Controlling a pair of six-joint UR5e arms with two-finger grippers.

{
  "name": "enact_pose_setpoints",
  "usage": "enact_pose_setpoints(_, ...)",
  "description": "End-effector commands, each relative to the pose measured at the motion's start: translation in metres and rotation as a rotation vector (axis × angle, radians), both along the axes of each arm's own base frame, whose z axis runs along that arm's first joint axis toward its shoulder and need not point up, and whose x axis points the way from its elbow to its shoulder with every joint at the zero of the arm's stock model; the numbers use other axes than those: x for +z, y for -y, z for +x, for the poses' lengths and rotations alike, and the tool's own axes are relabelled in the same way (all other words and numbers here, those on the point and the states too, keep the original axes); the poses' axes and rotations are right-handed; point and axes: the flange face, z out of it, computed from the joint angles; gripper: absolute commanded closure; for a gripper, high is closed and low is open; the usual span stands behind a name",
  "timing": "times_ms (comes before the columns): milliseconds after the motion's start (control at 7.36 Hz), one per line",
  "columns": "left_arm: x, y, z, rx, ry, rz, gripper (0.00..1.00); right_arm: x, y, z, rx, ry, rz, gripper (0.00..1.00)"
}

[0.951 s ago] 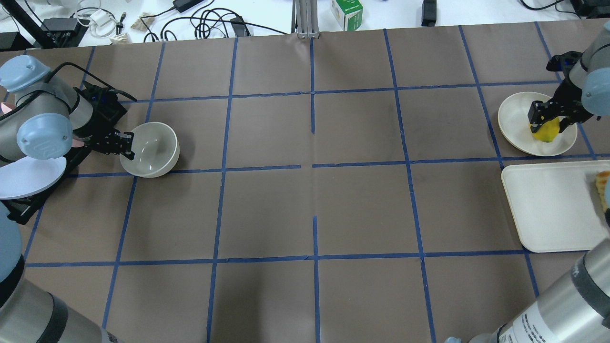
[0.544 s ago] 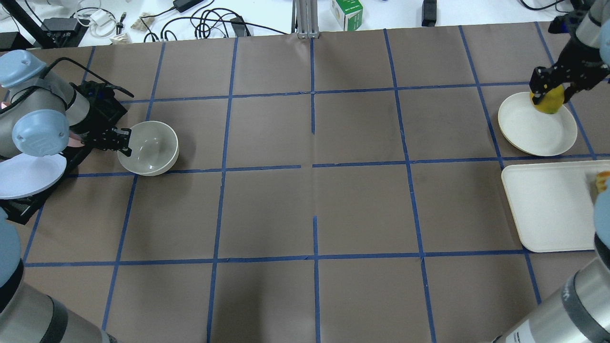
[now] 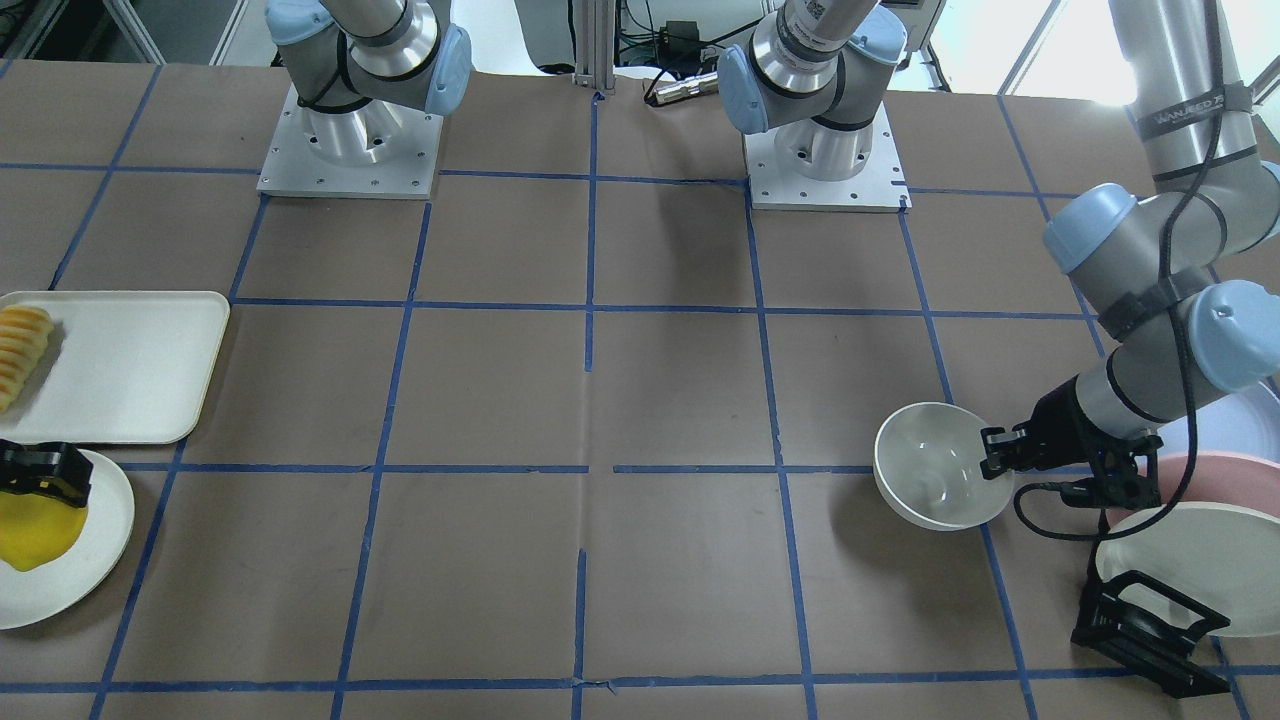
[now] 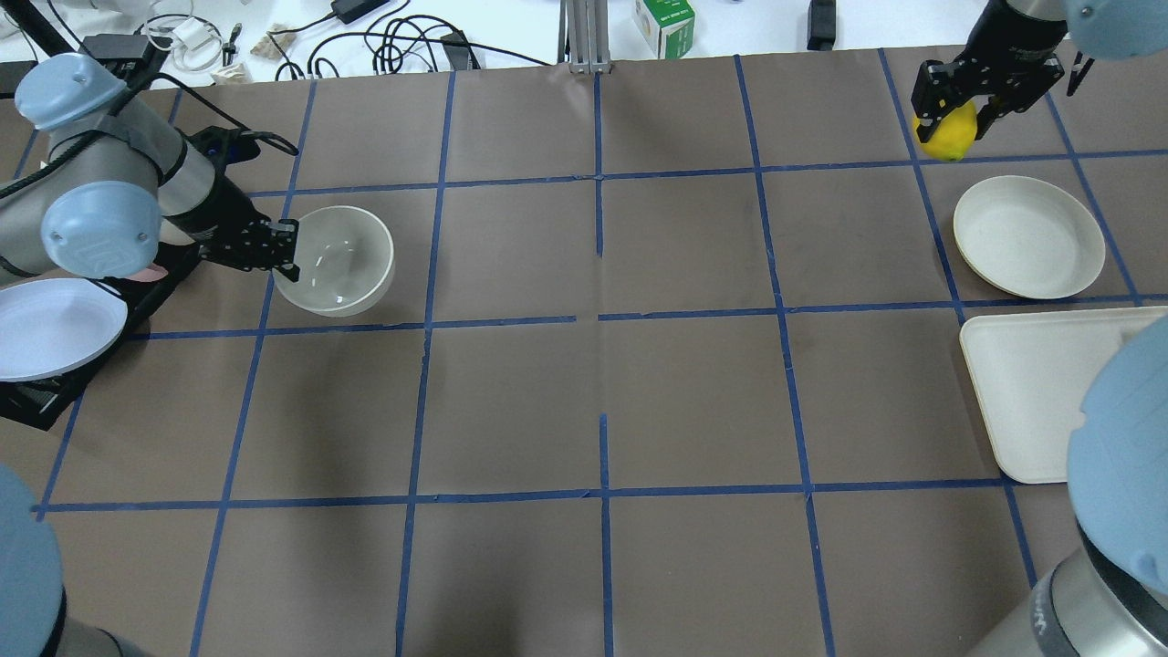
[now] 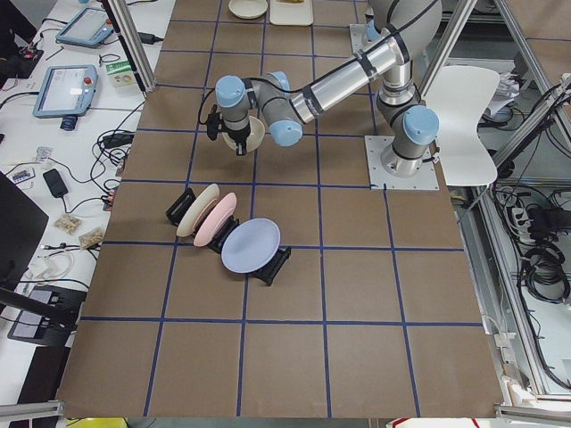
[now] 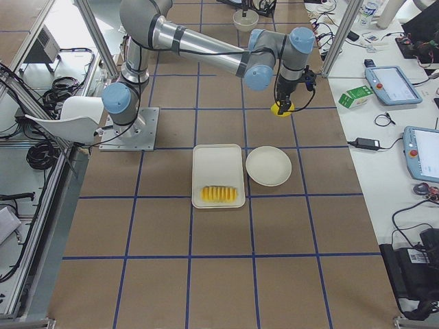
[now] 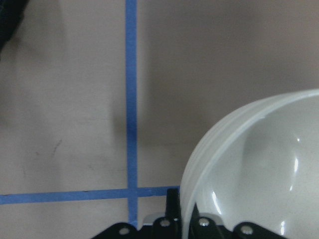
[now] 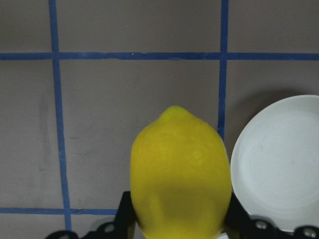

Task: Place bowl and put lemon in it

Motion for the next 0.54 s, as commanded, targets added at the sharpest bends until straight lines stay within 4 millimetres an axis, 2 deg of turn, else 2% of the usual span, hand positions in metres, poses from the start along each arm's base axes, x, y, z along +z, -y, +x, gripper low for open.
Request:
enact_pose_setpoints(0,0.005,-0.011,-0.124,0.085,0.000,0.028,1.00,0.000,0.002,0.007,-0.012,-0.009,-0.009,1.00)
enact_pose_setpoints(136,-0.007,-0.018,-0.178,0.127,0.009,0.051,1.00,0.005,0.002,0.005,-0.008,-0.035,-0.016,1.00)
enact_pose_setpoints(272,-0.017,-0.024,-0.219,0.156,0.008,0.036,1.00,0.003,0.001,0.004,-0.011,-0.039,-0.007,1.00)
enact_pose_setpoints(408,-0.024,-0.029,-0.244,0.217,0.009,0.049,1.00,0.006,0.002,0.003,-0.011,-0.048,-0.013,1.00)
